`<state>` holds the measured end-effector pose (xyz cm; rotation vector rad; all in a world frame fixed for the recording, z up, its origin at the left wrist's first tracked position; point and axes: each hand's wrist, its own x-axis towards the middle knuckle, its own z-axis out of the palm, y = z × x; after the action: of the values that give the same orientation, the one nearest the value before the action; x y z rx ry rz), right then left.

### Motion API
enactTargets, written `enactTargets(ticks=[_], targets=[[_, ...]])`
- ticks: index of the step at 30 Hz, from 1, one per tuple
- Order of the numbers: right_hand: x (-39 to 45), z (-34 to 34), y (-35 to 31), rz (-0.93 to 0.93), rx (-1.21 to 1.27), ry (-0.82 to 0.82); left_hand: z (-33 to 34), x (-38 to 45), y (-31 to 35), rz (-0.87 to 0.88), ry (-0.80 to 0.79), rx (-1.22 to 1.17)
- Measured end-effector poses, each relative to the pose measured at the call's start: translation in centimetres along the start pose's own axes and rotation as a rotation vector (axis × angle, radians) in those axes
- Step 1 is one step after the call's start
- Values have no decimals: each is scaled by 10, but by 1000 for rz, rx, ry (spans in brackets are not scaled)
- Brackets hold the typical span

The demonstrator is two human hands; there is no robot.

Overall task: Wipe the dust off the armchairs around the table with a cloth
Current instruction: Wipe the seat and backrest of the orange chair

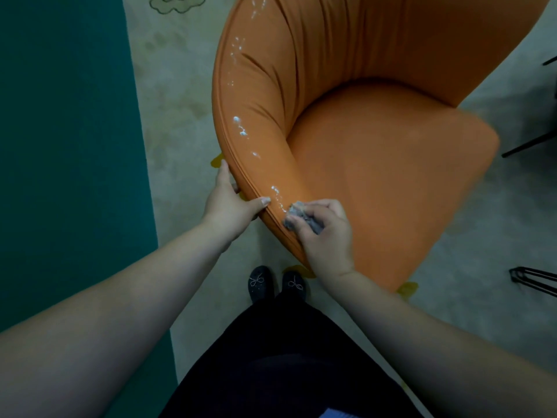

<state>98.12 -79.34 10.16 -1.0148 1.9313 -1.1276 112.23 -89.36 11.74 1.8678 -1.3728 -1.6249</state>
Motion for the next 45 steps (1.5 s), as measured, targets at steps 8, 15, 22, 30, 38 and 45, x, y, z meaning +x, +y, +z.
enactTargets(ticks=[8,15,22,30,38,45], targets=[[2,0,-2,-113,-14,-41,-4,4,9,-36,15,-103],[-1,-1,2,-146,-81,-77,-14,18,19,-47,13,-124],[41,33,-25,-218,-114,-80,-31,40,28,-5,-43,-78],[31,33,-23,-217,-179,-32,-54,63,42,46,-152,-16],[62,66,-48,-217,-190,41,-67,85,56,76,-210,-4],[50,65,-48,-154,-224,138,-82,105,69,94,-284,7]])
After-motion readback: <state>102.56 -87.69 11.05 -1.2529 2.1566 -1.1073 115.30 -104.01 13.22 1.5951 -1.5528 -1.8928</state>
